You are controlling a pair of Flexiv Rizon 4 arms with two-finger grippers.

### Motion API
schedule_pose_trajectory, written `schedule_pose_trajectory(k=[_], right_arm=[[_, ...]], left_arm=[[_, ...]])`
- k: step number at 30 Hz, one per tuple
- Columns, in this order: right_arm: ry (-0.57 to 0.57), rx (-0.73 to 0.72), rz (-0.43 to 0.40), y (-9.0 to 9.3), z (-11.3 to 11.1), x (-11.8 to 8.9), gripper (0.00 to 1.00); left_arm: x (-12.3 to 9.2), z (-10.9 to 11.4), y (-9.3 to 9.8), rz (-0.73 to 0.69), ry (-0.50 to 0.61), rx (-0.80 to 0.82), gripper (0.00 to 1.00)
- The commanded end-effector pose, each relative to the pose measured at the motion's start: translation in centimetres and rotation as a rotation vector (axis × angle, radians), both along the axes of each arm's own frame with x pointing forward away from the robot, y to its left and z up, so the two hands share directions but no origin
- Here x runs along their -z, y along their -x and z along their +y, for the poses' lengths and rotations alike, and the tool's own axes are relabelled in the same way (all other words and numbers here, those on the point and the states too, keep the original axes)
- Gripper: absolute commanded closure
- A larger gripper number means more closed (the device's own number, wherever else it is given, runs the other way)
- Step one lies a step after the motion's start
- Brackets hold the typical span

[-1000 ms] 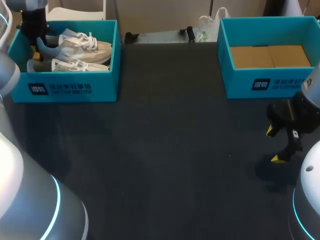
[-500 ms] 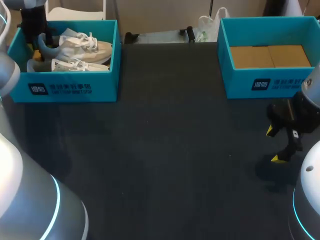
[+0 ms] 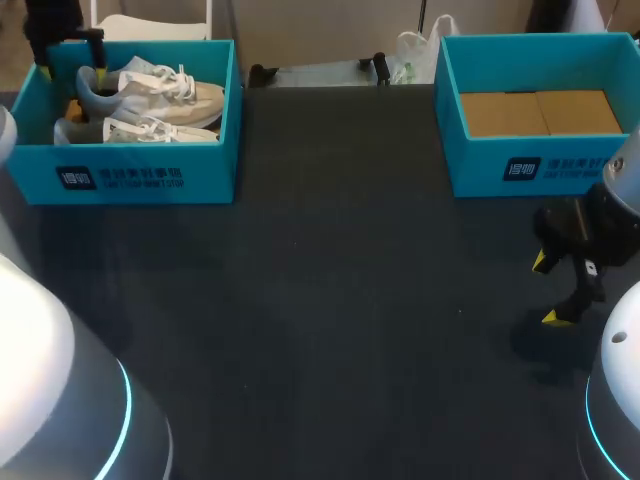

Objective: Take the shoe out of the shoebox, open the shoe tongue, remove and reinsert the insole, then place the shoe into the shoebox

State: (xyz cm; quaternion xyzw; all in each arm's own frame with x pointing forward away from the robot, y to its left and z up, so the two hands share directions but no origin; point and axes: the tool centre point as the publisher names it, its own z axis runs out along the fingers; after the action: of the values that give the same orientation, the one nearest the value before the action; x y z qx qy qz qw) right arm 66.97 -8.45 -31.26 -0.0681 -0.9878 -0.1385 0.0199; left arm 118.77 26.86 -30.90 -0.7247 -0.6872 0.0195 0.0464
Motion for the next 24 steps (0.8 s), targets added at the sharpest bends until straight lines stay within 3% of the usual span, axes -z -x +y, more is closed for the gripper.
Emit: schedule_pose_trajectory(k=[1, 14, 24], right_arm=[[0.004, 0.002, -0.002, 0.1, 0.1, 0.0, 0.00], [0.004, 0.002, -0.002, 0.1, 0.1, 0.0, 0.00], [0.004, 0.002, -0.002, 0.1, 0.1, 0.0, 0.00]], left_arm=[[-3.9, -0.4, 5.2, -0.064, 0.007, 0.008, 0.00], [-6.1, -0.7, 13.4, -0.100, 0.042, -0.014, 0.00], [-6.3, -0.5, 13.8, -0.082, 0.041, -0.017, 0.00]])
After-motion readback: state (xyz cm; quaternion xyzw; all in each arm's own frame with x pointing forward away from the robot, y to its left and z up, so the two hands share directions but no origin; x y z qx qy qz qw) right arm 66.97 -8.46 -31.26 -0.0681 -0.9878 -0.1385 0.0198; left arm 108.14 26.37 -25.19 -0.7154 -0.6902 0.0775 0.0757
